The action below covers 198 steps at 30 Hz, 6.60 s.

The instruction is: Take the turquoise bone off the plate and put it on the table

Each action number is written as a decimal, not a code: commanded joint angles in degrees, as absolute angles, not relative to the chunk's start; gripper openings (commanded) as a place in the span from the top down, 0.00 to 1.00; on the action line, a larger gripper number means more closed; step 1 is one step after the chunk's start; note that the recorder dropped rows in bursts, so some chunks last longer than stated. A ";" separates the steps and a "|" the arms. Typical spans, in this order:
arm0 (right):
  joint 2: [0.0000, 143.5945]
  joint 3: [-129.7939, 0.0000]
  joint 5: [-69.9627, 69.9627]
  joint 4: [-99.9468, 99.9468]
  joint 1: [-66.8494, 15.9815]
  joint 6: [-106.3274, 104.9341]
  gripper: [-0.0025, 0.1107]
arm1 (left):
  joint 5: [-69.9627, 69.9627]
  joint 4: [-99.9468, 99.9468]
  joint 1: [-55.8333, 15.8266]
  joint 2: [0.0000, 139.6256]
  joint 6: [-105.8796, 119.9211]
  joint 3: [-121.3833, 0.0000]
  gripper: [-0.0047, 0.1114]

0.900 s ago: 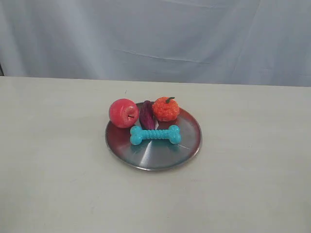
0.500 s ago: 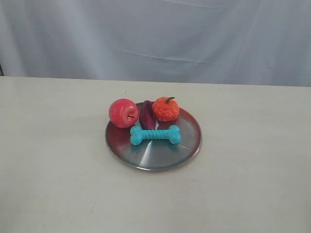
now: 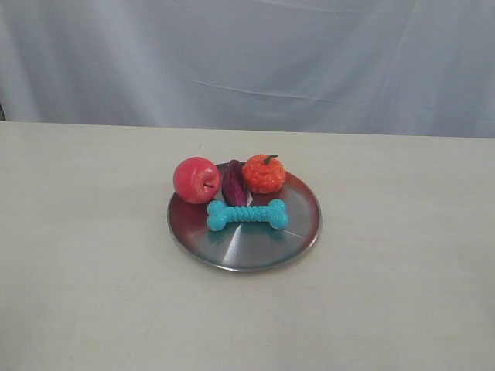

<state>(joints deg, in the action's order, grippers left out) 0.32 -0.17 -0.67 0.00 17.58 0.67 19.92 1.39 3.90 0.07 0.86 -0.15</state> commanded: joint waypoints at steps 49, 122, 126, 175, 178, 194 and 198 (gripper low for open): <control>76.63 -74.71 -45.43 -12.36 10.03 -13.76 0.98 | 19.62 1.47 3.46 0.00 0.62 0.00 0.96; 130.81 -104.83 -49.74 -16.78 -4.97 -41.08 0.98 | 19.62 1.47 3.46 0.00 0.62 0.00 0.96; 123.75 -104.83 -51.45 -16.62 -5.09 -36.73 0.98 | 19.62 1.47 3.46 0.00 0.62 0.00 0.96; 112.30 -71.74 -43.87 -1.07 14.10 0.63 0.98 | 19.62 1.47 3.46 0.00 0.62 0.00 0.96; 115.09 -71.74 -42.30 -1.07 13.37 0.63 0.98 | 19.62 1.47 3.46 0.00 0.62 0.00 0.96; 116.98 -71.74 -39.44 -7.41 11.83 -6.21 0.82 | 19.62 1.47 3.46 0.00 0.62 0.00 0.96; 116.88 -71.74 -39.65 -7.41 11.83 -6.43 0.51 | 19.62 1.47 3.46 0.00 0.62 0.00 0.96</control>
